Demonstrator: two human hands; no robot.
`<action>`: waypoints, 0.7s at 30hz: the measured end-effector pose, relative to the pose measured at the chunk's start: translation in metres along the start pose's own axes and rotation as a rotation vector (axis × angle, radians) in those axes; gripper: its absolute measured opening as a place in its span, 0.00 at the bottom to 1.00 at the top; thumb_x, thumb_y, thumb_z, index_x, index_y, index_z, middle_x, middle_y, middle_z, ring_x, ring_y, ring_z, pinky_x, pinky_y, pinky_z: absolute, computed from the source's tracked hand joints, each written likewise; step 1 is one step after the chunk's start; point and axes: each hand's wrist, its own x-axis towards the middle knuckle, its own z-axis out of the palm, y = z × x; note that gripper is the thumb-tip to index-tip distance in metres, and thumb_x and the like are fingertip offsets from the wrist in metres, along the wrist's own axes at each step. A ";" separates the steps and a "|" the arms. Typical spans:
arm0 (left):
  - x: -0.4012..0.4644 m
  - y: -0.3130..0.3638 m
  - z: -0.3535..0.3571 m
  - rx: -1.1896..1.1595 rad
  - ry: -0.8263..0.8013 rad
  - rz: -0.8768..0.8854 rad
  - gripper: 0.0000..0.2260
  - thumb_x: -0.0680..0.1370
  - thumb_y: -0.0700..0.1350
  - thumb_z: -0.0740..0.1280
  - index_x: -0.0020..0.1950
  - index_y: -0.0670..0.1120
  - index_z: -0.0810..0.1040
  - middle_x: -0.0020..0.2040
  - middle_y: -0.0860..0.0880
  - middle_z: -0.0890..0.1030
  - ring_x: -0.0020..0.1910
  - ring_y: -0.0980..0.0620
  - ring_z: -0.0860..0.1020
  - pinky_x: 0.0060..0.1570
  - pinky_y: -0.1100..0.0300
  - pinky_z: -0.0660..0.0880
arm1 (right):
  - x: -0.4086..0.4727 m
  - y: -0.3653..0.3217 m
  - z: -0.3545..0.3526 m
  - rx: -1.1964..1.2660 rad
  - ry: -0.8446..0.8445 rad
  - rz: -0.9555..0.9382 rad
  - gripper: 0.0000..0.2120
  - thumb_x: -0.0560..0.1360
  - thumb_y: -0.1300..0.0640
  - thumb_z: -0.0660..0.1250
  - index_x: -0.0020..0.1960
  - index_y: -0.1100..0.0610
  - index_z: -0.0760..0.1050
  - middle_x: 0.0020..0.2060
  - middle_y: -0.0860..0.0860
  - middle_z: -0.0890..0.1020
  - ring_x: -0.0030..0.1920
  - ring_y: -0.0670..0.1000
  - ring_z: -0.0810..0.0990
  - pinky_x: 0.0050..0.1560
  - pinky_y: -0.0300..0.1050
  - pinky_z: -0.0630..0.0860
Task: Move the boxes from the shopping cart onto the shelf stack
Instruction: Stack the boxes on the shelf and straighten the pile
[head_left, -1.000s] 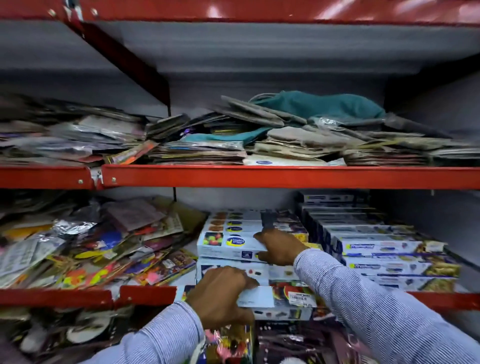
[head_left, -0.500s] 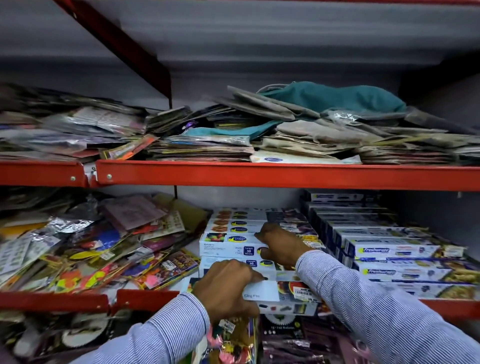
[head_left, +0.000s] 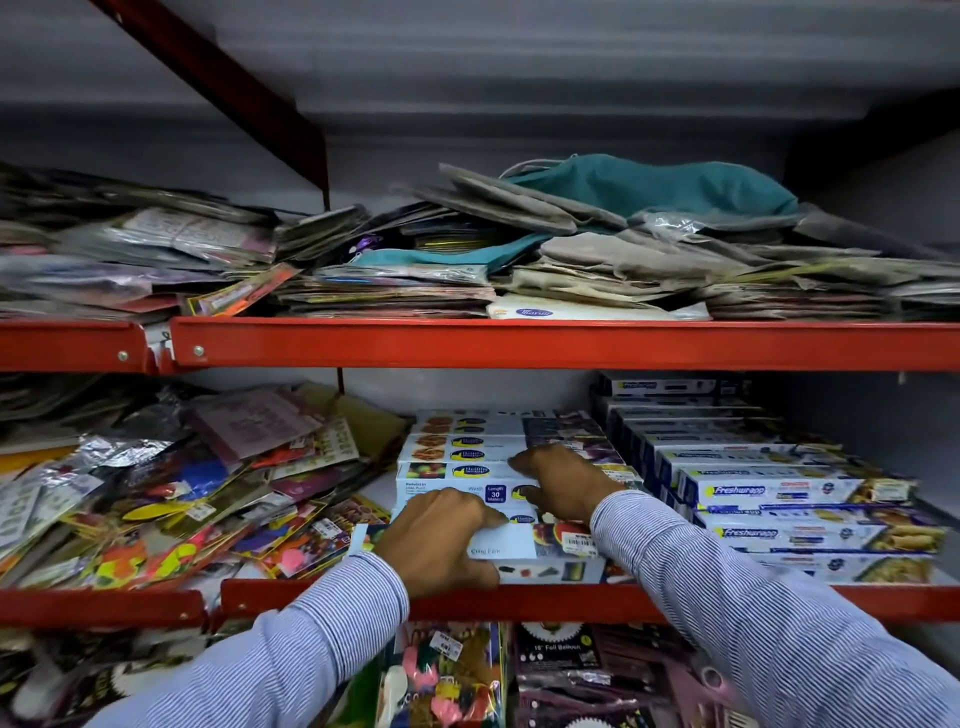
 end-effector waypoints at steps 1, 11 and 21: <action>0.003 -0.003 0.001 0.000 0.000 -0.008 0.30 0.67 0.60 0.73 0.68 0.53 0.76 0.61 0.51 0.83 0.56 0.49 0.80 0.54 0.54 0.77 | 0.000 0.002 -0.002 0.028 -0.009 0.002 0.22 0.79 0.54 0.66 0.71 0.58 0.71 0.69 0.57 0.76 0.69 0.58 0.75 0.69 0.52 0.73; 0.040 -0.014 0.021 -0.049 0.086 -0.054 0.29 0.73 0.55 0.73 0.72 0.52 0.72 0.69 0.50 0.77 0.65 0.47 0.76 0.62 0.50 0.75 | -0.015 0.023 -0.016 0.144 0.030 0.046 0.13 0.80 0.56 0.59 0.54 0.61 0.79 0.54 0.63 0.83 0.55 0.63 0.81 0.54 0.51 0.77; 0.052 -0.007 0.049 0.058 0.287 -0.017 0.20 0.75 0.54 0.67 0.66 0.52 0.78 0.67 0.53 0.77 0.66 0.48 0.69 0.64 0.48 0.66 | -0.036 0.033 -0.003 0.135 0.140 0.010 0.18 0.83 0.49 0.54 0.61 0.57 0.78 0.46 0.58 0.86 0.45 0.61 0.82 0.45 0.52 0.80</action>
